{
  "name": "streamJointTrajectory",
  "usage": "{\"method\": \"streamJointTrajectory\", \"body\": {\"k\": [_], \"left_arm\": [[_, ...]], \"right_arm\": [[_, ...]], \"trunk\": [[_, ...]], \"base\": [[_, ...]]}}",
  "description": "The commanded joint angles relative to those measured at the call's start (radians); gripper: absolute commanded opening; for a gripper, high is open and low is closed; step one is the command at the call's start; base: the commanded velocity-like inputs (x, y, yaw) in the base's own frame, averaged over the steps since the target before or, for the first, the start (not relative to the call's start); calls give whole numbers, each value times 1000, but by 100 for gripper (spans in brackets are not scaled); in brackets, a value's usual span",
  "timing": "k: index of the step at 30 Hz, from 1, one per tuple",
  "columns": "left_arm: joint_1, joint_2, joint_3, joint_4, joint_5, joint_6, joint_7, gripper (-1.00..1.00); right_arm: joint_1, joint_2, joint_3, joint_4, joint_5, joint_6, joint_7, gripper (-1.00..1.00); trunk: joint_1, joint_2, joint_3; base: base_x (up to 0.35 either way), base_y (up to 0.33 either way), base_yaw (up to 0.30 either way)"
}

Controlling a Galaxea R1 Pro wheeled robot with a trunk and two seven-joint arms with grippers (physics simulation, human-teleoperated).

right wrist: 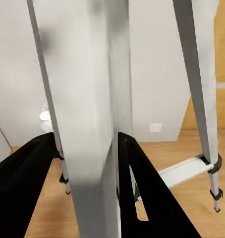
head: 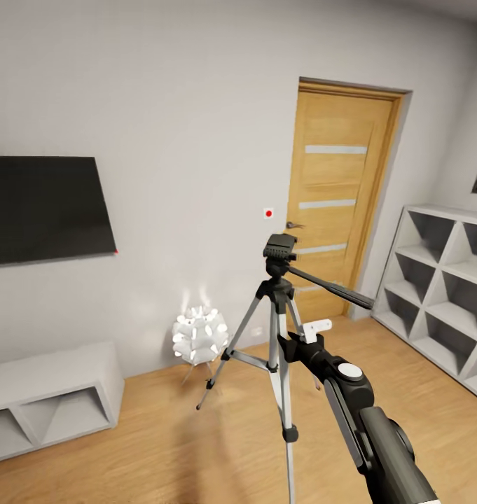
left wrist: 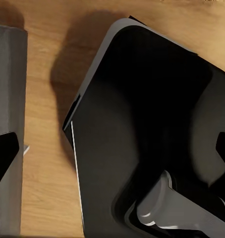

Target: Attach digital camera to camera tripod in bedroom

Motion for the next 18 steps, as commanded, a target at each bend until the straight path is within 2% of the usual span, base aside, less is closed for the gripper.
{"method": "streamJointTrajectory", "body": {"k": [1,18], "left_arm": [[0,0,5,1,-3,-2,1,100],[0,0,5,1,-2,-2,1,100]], "right_arm": [[0,0,-1,-2,-1,5,4,-100],[0,0,-1,-2,-1,5,4,-100]], "trunk": [[0,-1,0],[0,-1,0]], "base": [[0,0,267],[0,0,267]]}}
